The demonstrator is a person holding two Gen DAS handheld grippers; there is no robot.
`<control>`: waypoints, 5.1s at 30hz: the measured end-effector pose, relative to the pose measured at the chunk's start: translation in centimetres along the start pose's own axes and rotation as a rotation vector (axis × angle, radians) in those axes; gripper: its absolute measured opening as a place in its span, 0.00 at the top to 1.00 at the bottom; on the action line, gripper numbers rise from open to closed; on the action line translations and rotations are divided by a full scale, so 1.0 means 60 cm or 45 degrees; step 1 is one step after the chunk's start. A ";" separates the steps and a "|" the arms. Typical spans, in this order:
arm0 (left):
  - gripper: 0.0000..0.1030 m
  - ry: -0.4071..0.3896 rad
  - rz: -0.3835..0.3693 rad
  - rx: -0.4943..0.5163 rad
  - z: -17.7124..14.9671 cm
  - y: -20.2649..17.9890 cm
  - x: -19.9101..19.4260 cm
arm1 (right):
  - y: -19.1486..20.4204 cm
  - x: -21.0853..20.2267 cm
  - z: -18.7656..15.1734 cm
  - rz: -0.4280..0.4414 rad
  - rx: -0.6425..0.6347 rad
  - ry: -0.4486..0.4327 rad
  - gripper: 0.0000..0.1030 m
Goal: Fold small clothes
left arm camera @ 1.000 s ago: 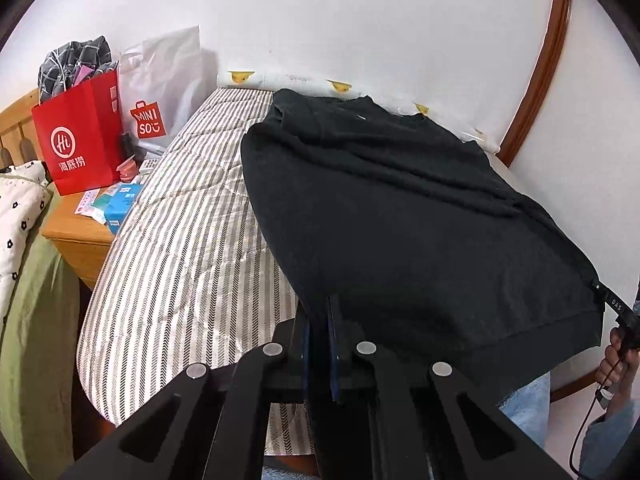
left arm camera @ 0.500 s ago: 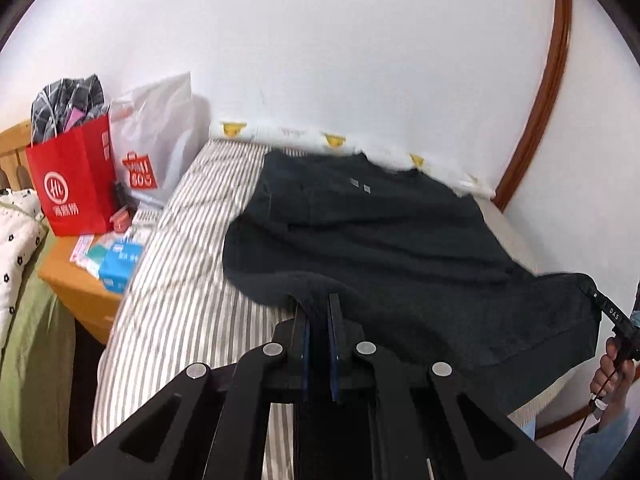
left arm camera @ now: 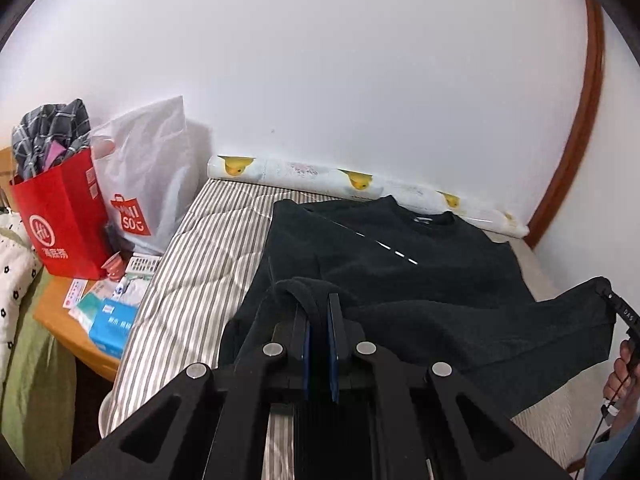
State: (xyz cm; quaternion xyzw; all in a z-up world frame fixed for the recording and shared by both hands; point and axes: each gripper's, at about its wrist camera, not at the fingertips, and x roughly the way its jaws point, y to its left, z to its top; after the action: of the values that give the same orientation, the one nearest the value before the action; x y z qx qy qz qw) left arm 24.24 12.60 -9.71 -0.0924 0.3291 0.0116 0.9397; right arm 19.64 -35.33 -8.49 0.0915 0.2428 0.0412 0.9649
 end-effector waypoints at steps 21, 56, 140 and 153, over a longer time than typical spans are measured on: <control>0.92 0.153 0.063 0.018 0.033 0.012 0.217 | -0.025 0.281 0.004 -0.083 0.002 0.236 0.93; 0.46 0.310 -0.057 -0.178 -0.138 0.069 0.097 | -0.031 0.128 -0.149 0.009 0.162 0.544 0.51; 0.77 0.312 -0.211 0.035 -0.253 -0.026 -0.046 | 0.051 -0.046 -0.217 0.010 -0.035 0.501 0.85; 0.77 0.358 -0.143 0.130 -0.207 -0.042 0.015 | 0.034 0.018 -0.187 -0.070 -0.013 0.542 0.91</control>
State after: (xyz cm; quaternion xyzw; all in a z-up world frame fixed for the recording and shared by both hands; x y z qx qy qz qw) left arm 17.47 7.83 -19.36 -0.0636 0.4519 -0.0707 0.8870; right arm 15.16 -31.45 -18.29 0.0692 0.4432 0.0343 0.8931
